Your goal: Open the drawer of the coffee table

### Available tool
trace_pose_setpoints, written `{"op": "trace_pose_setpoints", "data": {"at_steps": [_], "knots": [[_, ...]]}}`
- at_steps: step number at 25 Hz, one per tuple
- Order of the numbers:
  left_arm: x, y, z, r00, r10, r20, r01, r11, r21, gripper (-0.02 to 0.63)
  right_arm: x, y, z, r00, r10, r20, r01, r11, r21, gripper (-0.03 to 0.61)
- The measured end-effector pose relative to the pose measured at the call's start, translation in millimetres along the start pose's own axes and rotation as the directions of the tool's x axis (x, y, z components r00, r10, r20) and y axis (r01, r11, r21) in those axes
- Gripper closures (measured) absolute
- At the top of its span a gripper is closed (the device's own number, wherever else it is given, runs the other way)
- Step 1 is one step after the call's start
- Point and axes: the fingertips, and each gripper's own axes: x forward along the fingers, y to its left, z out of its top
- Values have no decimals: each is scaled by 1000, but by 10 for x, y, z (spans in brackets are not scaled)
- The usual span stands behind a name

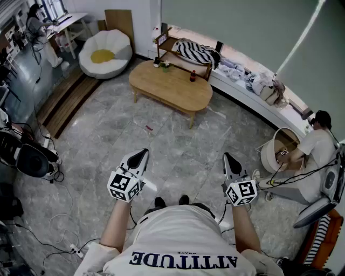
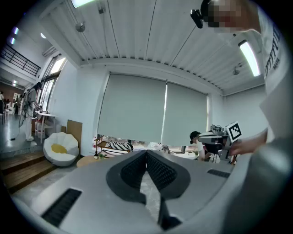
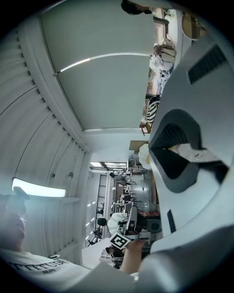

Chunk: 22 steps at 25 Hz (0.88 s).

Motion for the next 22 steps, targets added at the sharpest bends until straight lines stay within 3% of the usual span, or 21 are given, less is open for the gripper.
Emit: {"op": "trace_pose_setpoints", "data": {"at_steps": [22], "knots": [[-108,116,-124,1000,-18,-15,18,1000,-7,594,58,202,3,1000,0,2,0,1000,1,560]]}}
